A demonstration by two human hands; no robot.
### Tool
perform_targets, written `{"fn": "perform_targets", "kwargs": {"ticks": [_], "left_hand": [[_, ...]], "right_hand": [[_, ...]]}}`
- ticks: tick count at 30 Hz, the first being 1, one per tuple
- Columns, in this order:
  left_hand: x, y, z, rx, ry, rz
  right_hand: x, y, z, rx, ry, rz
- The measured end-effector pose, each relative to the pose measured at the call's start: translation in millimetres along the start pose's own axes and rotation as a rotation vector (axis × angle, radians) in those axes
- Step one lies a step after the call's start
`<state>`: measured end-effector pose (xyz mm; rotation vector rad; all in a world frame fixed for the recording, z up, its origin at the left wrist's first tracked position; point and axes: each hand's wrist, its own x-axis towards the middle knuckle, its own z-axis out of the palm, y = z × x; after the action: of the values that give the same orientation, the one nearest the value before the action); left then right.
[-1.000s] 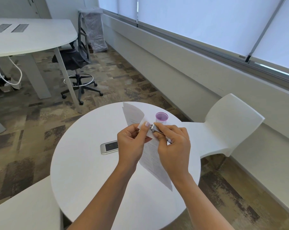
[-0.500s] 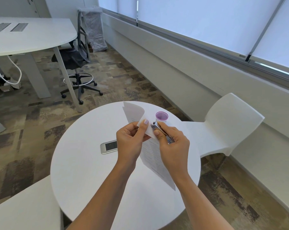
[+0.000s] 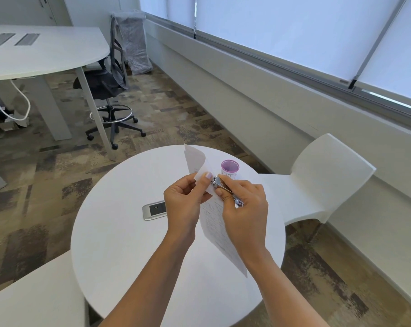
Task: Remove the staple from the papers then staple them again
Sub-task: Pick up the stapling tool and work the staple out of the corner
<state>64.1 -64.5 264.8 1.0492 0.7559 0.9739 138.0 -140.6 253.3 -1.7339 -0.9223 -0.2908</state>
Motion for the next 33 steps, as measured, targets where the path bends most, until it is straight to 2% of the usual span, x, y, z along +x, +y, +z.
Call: {"fn": "perform_targets", "kwargs": {"ticks": [9,22,33], "left_hand": [[-0.1,-1.1,2.5,0.018,0.004,-0.005],[-1.5,-1.8,2.0,0.146,-0.007,0.147],[-1.8,-2.8,2.0,0.129,-0.038,0.157]], "right_hand": [[1.0,-4.4,-3.4,-0.107,0.013,-0.020],[1.0,-5.1,-9.5,-0.144,0.023,-0.048],[-8.6,-1.5,-1.5,-0.003,0.058,0.013]]}}
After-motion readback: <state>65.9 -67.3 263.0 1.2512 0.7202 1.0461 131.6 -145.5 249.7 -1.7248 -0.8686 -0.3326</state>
